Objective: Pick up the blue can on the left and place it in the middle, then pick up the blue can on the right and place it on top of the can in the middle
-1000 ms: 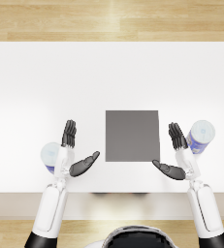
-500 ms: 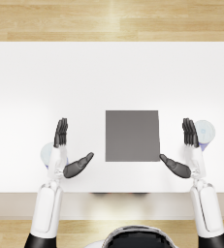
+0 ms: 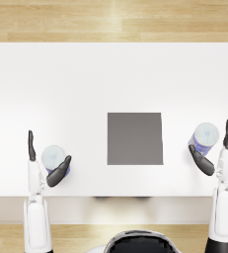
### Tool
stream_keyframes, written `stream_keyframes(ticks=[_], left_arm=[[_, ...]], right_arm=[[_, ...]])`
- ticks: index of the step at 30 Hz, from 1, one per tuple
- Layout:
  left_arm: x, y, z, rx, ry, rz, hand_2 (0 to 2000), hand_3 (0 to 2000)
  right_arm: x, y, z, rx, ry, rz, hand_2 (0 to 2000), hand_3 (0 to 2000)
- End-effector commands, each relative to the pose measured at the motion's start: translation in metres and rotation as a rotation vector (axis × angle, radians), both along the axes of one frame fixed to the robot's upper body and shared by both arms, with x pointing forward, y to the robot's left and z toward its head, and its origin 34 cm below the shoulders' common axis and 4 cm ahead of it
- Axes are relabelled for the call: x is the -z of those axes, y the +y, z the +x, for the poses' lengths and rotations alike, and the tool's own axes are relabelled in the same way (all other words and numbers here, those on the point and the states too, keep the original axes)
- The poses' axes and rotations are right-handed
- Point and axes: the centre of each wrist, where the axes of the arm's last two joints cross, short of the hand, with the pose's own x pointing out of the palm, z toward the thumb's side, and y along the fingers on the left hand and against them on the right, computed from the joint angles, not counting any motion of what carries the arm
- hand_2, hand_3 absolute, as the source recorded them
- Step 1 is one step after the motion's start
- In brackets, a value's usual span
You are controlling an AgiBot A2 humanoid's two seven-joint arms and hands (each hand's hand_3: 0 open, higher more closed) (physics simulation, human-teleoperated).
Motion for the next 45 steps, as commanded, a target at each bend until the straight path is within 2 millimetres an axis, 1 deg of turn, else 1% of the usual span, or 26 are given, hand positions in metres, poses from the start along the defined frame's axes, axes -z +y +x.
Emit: stream_keyframes(ticks=[1,7,9,11,14,16,20,24,28,31,32,33,34,35,36,37,38,40,41,42,44,45], left_arm=[[0.027,0.004,-0.007,-0.023,0.104,-0.02,0,0],[0.06,-0.001,-0.007,-0.007,0.231,-0.041,0,0],[0.07,0.0,-0.006,-0.012,0.268,-0.049,0,0],[0.085,0.004,-0.002,-0.028,0.323,-0.061,0,0],[0.099,0.005,-0.002,-0.035,0.374,-0.073,0,0],[0.111,0.002,-0.001,-0.031,0.419,-0.08,0,0],[0.125,0.001,0.0,-0.032,0.469,-0.093,0,0],[0.134,0.003,0.009,-0.045,0.5,-0.109,0,0],[0.141,0.007,0.019,-0.061,0.466,-0.119,0,0],[0.149,0.006,0.026,-0.056,0.451,-0.123,0,0],[0.153,0.004,0.031,-0.049,0.451,-0.123,0,0],[0.156,0.003,0.03,-0.049,0.441,-0.12,0,0],[0.147,0.004,0.026,-0.054,0.385,-0.113,1361,327],[0.155,0.004,0.031,-0.04,0.407,-0.115,2000,653],[0.152,0.004,0.03,-0.017,0.39,-0.112,2000,980],[0.144,0.001,0.029,0.007,0.359,-0.105,2000,1307],[0.133,-0.001,0.03,0.007,0.323,-0.099,2000,1520],[0.101,-0.015,0.033,0.06,0.272,-0.085,2000,1520],[0.079,-0.03,0.035,0.119,0.224,-0.071,2000,1520],[0.061,-0.043,0.038,0.169,0.181,-0.061,2000,1520],[0.038,-0.064,0.045,0.24,0.124,-0.056,2000,1520],[0.036,-0.073,0.05,0.267,0.127,-0.059,2000,1520]], right_arm=[[0.022,-0.009,0.005,0.031,0.084,0.017,0,0],[0.064,-0.018,0.017,0.07,0.246,0.054,0,0],[0.076,-0.018,0.023,0.072,0.294,0.064,0,0],[0.089,-0.021,0.029,0.086,0.346,0.081,0,0],[0.104,-0.024,0.036,0.102,0.406,0.101,0,0],[0.113,-0.022,0.039,0.099,0.443,0.108,0,0],[0.119,-0.017,0.044,0.088,0.468,0.115,0,0],[0.119,-0.014,0.05,0.084,0.476,0.125,0,0],[0.119,-0.011,0.055,0.083,0.48,0.137,0,0],[0.123,-0.01,0.058,0.084,0.497,0.147,0,0],[0.121,-0.008,0.059,0.076,0.491,0.144,0,0],[0.123,-0.007,0.06,0.067,0.5,0.143,0,0],[0.122,-0.007,0.059,0.064,0.494,0.143,1361,327],[0.119,-0.008,0.059,0.026,0.487,0.141,2000,653],[0.118,-0.01,0.059,-0.018,0.487,0.142,2000,980],[0.111,-0.009,0.057,-0.066,0.463,0.133,2000,1307],[0.103,-0.006,0.056,-0.081,0.43,0.124,2000,1520],[0.086,0.002,0.051,-0.096,0.355,0.104,2000,1520],[0.07,0.011,0.047,-0.13,0.29,0.08,2000,1520],[0.059,0.02,0.043,-0.159,0.245,0.062,2000,1520],[0.04,0.035,0.038,-0.223,0.169,0.033,2000,1520],[0.031,0.04,0.035,-0.238,0.132,0.026,2000,1520]])
